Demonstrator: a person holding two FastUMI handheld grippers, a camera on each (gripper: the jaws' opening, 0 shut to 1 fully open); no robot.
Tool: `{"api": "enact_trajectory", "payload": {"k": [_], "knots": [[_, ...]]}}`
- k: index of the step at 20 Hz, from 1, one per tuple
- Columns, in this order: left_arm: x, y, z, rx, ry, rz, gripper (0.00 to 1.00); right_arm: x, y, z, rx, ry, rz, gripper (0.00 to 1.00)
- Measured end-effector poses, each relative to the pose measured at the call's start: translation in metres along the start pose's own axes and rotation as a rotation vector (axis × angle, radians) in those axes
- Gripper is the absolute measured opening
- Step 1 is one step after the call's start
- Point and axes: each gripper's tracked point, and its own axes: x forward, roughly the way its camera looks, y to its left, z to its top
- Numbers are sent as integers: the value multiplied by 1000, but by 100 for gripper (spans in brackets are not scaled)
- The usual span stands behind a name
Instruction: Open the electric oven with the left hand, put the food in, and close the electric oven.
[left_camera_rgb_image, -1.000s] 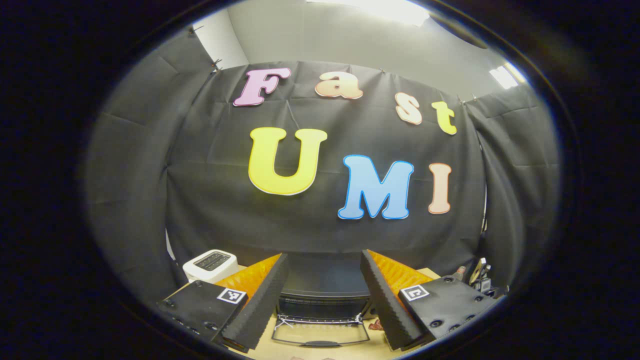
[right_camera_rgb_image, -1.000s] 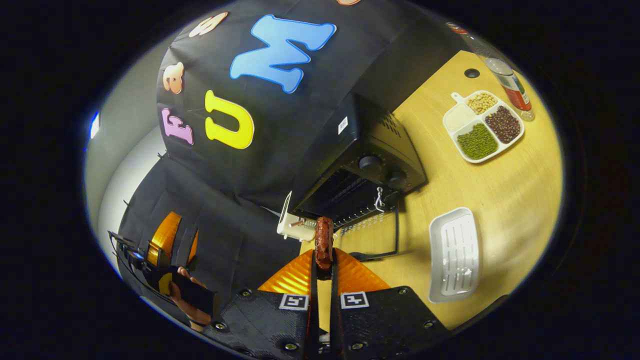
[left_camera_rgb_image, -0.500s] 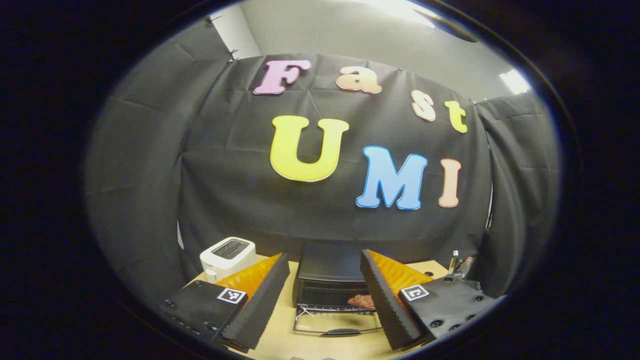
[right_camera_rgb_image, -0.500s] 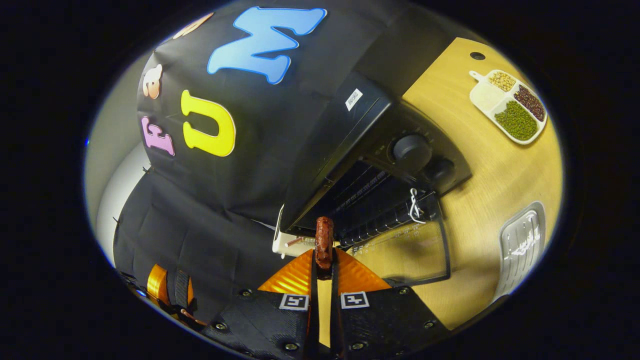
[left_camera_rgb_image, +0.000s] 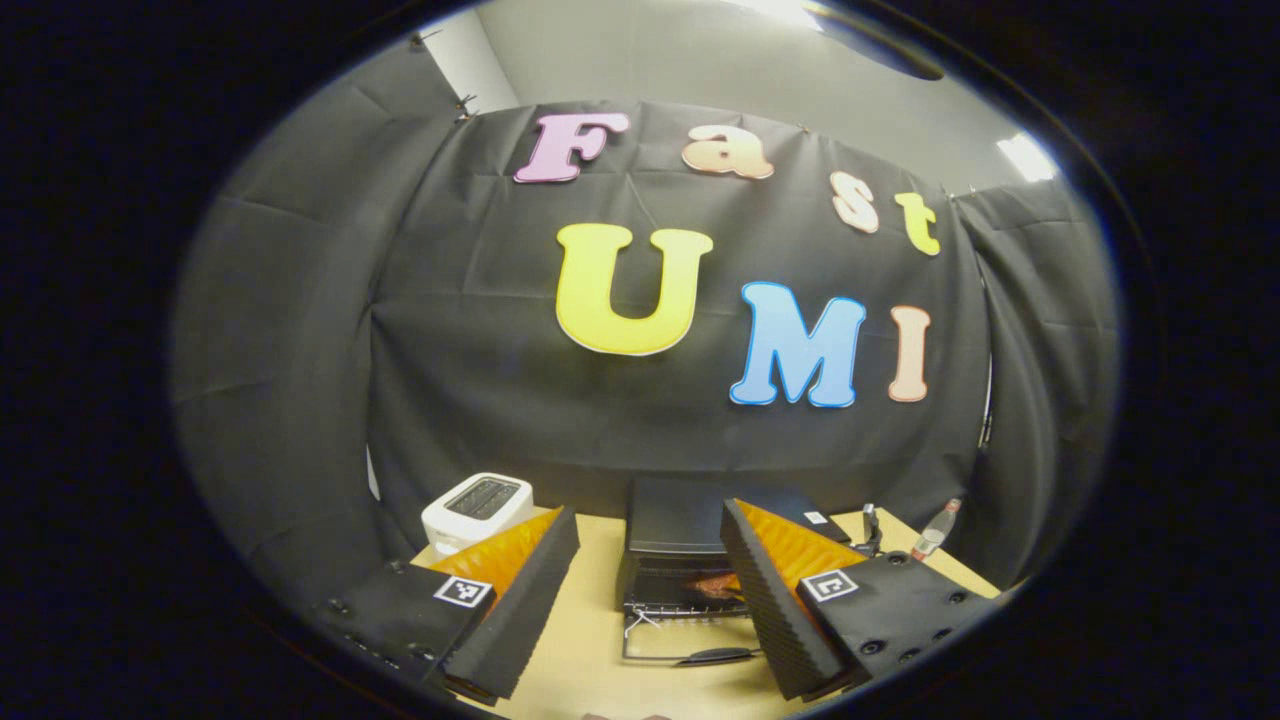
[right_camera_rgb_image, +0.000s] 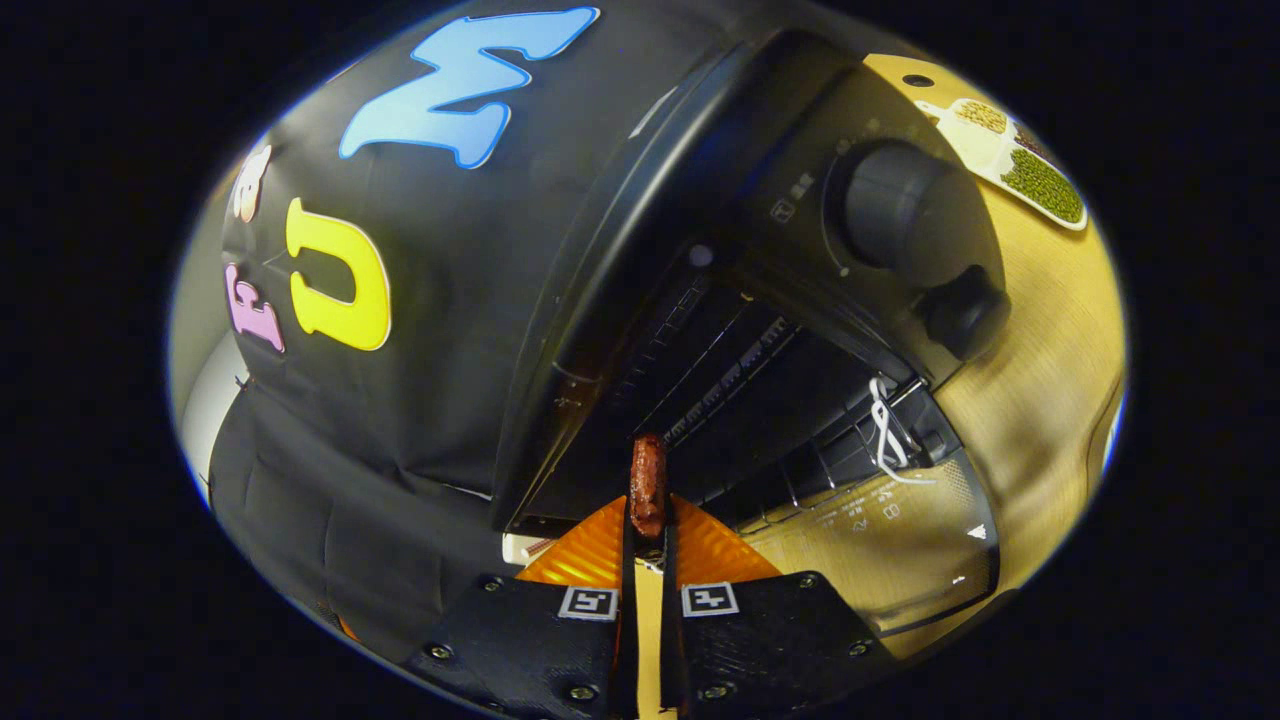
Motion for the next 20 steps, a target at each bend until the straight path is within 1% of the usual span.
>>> {"api": "enact_trajectory", "payload": {"k": [2, 3, 4, 5, 6, 7, 8, 9, 10, 11, 12, 15, 16, 17, 18, 19, 20], "knots": [[0, 6, 1, -25, -2, 8, 99, 7, 0, 5, 18, -13, -29, 9], [-1, 7, -2, -43, 1, 5, 100, 9, -5, 8, -10, -18, -70, 9], [-1, 7, -2, -62, 1, 1, 100, 10, -11, 8, -49, -18, -110, 12], [0, 8, -3, -75, 0, 0, 100, 8, -17, 9, -89, -19, -153, 17], [-1, 9, -3, -82, 1, 1, 100, 8, -17, 11, -104, -22, -164, 21], [1, 10, -4, -85, 0, 2, 96, 1, -26, 14, -129, -23, -213, 23], [2, 10, -4, -86, 2, -1, 100, -2, -33, 16, -150, -25, -244, 27], [3, 7, -6, -86, 3, -5, 100, -7, -35, 18, -162, -25, -255, 29], [5, 3, -8, -84, 7, -11, 95, -9, -36, 20, -184, -34, -273, 36], [6, 0, -8, -83, 11, -18, 95, -19, -40, 27, -238, -52, -312, 38], [7, -4, -7, -80, 11, -24, 97, -26, -39, 31, -283, -62, -323, 51], [9, -17, -15, -64, 15, -47, 97, -51, -31, 32, -441, -63, -350, 51], [11, -21, -14, -55, 16, -55, 95, -64, -25, 35, -504, -71, -349, 51], [11, -29, -14, -44, 16, -64, 95, -72, -19, 38, -546, -87, -339, 52], [11, -35, -13, -35, 16, -74, 95, -87, -12, 36, -590, -108, -334, 69], [14, -42, -14, -25, 15, -85, 95, -102, -5, 40, -633, -135, -334, 78], [15, -48, -16, -19, 17, -95, 95, -119, 3, 46, -667, -174, -334, 95]]}}
